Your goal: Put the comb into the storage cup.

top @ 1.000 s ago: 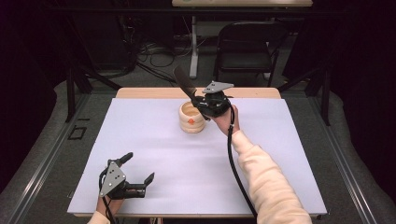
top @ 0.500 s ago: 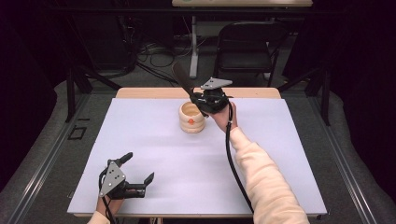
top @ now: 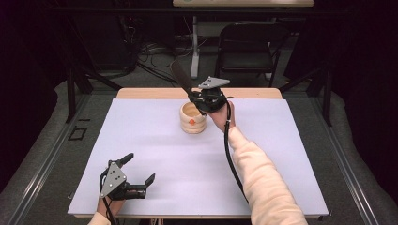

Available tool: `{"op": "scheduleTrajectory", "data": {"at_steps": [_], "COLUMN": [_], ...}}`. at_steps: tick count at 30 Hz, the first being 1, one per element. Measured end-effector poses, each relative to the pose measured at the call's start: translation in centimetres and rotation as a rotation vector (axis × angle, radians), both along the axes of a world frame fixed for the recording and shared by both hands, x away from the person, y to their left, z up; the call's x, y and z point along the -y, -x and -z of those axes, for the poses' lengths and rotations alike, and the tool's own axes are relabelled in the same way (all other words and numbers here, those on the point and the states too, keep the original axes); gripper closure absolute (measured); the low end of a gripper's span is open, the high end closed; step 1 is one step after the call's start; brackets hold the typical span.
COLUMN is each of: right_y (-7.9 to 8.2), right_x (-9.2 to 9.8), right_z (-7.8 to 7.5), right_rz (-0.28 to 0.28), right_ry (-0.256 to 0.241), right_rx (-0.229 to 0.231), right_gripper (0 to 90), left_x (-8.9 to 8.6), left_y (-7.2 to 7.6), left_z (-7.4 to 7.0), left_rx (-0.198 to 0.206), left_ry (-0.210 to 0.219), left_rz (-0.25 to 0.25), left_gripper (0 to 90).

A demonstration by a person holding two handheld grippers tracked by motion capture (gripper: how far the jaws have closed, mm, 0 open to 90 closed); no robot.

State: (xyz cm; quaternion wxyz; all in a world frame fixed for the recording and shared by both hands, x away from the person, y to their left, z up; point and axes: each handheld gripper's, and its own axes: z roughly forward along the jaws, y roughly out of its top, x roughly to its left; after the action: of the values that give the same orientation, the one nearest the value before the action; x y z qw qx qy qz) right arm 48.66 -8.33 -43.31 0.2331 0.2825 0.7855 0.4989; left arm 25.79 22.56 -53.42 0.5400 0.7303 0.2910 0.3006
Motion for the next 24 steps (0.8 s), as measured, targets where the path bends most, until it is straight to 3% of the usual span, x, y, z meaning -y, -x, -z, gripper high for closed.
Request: {"op": "scheduleTrajectory", "data": {"at_steps": [24], "right_y": [-1.1], "right_x": [-1.5], "right_z": [0.2], "right_rz": [-0.015], "right_ry": [-0.036], "right_rx": [0.052], "right_gripper": [72.2], "left_x": [0.0], "left_y": [0.0], "left_z": [0.0], "left_rx": [0.002], "left_ry": [0.005], "left_rz": [-0.003], "left_gripper": [0.2]}}
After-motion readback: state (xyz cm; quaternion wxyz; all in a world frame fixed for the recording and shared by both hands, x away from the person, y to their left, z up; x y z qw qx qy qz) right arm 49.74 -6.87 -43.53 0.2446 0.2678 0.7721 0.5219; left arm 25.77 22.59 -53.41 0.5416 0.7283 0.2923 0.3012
